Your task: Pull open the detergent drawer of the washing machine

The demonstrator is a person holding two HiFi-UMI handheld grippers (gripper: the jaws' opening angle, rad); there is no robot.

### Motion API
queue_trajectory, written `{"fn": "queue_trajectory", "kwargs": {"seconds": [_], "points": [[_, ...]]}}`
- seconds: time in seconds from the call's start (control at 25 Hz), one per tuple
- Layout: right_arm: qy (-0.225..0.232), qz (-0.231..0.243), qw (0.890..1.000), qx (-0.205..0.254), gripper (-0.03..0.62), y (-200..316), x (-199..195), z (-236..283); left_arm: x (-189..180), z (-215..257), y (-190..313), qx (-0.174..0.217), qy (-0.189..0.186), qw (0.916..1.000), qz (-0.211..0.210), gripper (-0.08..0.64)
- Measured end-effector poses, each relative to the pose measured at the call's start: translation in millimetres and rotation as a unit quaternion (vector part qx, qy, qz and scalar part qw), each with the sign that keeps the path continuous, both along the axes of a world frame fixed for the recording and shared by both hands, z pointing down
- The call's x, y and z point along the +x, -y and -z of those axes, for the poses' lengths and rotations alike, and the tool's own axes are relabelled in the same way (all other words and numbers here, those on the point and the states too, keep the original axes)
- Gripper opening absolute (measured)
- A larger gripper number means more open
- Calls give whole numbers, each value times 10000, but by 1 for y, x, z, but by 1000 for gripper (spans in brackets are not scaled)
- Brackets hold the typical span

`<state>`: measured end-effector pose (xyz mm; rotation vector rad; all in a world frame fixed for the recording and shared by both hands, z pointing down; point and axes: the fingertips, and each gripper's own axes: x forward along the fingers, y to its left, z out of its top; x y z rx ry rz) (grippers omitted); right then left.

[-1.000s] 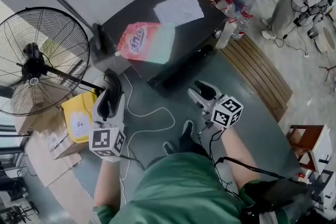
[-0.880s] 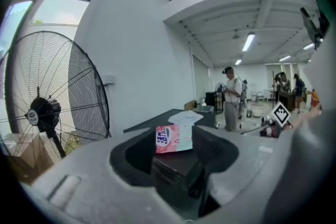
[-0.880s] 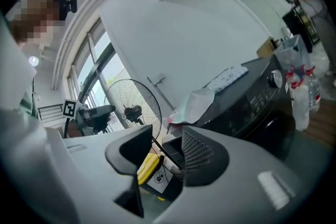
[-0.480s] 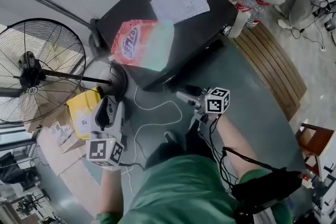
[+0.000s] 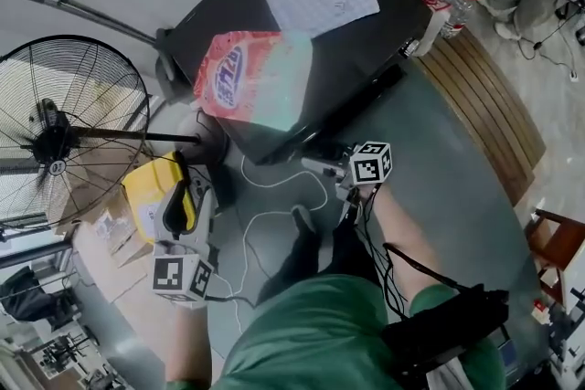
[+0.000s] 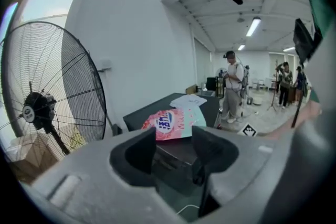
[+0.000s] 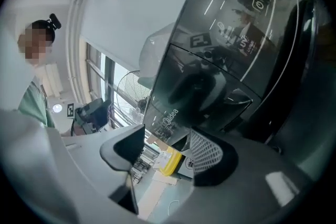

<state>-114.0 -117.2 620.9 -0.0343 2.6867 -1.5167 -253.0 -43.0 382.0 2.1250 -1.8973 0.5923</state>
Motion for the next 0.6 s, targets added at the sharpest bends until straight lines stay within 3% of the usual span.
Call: {"fn": "queue_trajectory", "kwargs": {"seconds": [0.16,0.4,0.6], "points": [[151,-15,9998,-131,302,8,-9,-4,-9,-8,-1,-86,-74,9999,-3,215],[287,88,9994,-196,302,11,-8,-7,-15,-13,-2,-149,-4,9999,-30,215],[109,158,9996,-214,302,11,-7,-20,-15,-19,-4,-230,3,9997,-3,215]]}}
